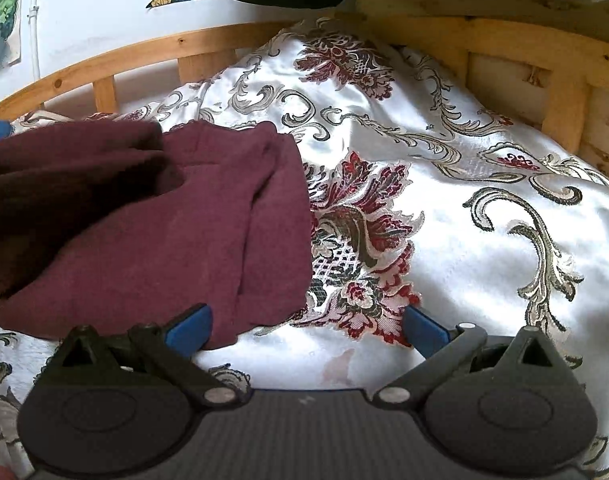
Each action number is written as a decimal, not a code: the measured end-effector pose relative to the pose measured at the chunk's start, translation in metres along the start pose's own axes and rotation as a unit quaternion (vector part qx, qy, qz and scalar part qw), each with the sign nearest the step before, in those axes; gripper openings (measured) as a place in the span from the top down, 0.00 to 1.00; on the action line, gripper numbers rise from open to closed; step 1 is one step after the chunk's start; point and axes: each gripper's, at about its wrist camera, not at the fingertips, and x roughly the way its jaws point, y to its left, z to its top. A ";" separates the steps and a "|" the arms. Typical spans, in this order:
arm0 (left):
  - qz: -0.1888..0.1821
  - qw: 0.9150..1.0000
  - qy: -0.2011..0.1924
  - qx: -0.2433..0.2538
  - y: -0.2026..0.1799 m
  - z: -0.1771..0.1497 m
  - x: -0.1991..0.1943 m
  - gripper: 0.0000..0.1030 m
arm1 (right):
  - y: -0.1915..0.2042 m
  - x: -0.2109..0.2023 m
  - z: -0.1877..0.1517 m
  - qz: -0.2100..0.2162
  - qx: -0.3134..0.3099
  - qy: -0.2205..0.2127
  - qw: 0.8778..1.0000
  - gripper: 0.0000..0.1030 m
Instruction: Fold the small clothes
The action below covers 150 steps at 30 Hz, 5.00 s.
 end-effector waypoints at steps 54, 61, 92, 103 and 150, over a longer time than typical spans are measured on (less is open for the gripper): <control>0.079 0.988 0.032 0.129 0.047 -0.074 0.016 0.40 | 0.059 0.088 0.098 0.233 0.229 0.129 0.936 0.38; 0.035 0.994 0.014 0.105 0.054 -0.073 0.013 0.50 | 0.061 0.081 0.096 0.223 0.206 0.103 0.947 0.76; -0.058 0.989 -0.045 -0.129 0.091 -0.061 0.023 0.31 | 0.003 0.036 0.093 0.136 0.019 -0.009 0.990 0.83; -0.046 0.991 0.029 -0.124 0.094 -0.077 0.048 0.29 | -0.016 0.043 0.089 0.128 0.058 0.001 0.990 0.83; -0.032 0.987 0.088 -0.128 0.093 -0.092 0.063 0.07 | -0.051 -0.006 0.068 0.146 0.109 -0.011 0.983 0.29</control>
